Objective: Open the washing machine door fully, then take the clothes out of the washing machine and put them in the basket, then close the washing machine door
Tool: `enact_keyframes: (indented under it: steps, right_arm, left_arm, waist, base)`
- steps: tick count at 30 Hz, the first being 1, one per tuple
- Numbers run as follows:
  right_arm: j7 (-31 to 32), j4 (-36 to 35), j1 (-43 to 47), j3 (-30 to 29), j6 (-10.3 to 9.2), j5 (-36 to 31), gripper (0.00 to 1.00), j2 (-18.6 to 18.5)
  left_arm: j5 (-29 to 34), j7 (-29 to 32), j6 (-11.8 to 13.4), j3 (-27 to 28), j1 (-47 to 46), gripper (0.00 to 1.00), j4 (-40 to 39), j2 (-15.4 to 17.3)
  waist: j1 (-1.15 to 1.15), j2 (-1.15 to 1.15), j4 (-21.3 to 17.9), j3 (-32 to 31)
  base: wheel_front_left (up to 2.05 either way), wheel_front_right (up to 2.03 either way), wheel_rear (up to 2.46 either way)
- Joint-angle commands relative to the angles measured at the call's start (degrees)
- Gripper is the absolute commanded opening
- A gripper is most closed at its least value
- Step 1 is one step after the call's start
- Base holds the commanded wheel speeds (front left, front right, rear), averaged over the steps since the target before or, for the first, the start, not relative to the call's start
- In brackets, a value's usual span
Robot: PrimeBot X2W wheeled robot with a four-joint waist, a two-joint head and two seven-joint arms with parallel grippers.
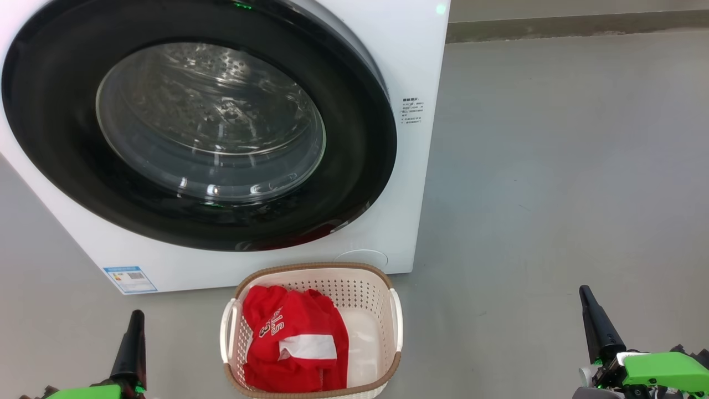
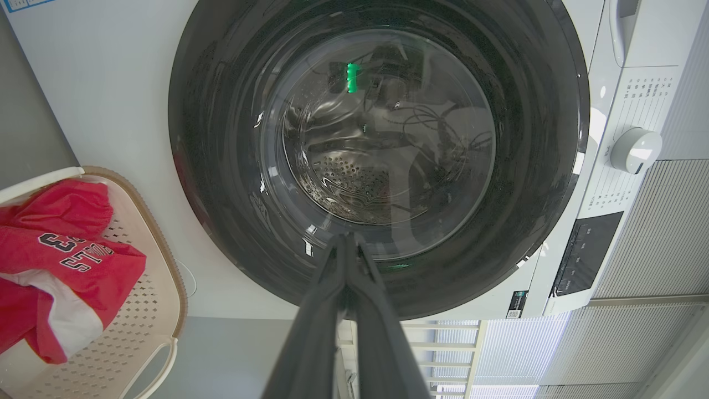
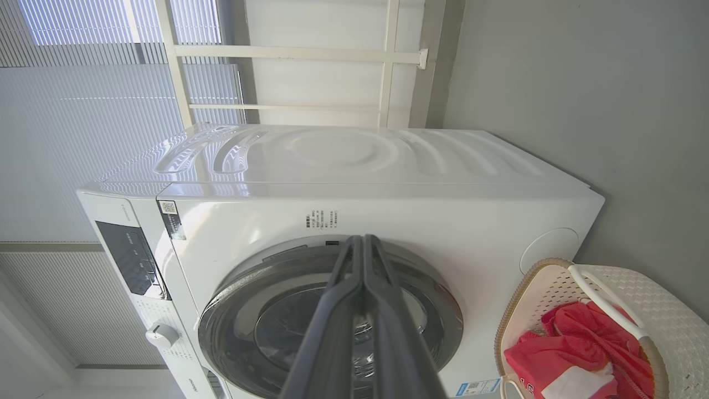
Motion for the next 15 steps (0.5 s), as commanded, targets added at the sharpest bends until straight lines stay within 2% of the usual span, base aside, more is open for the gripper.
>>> enact_keyframes:
  steps: [1,15]
  right_arm:
    - [0.3,-1.7,-2.3,1.3,-0.06,0.3,0.0,-0.1]
    - [0.3,-1.7,-2.3,1.2,-0.06,0.2,0.0,0.0]
  left_arm:
    - [-0.1,0.5,-0.2,2.0,-2.2,0.0,-1.1,1.2]
    - [0.0,0.5,-0.2,2.2,-2.2,0.0,-1.1,1.1]
  waist:
    - [0.0,0.0,0.0,0.0]
    - [0.0,0.0,0.0,0.0]
  base:
    - [0.0,0.0,0.0]
    - [0.0,0.0,0.0]
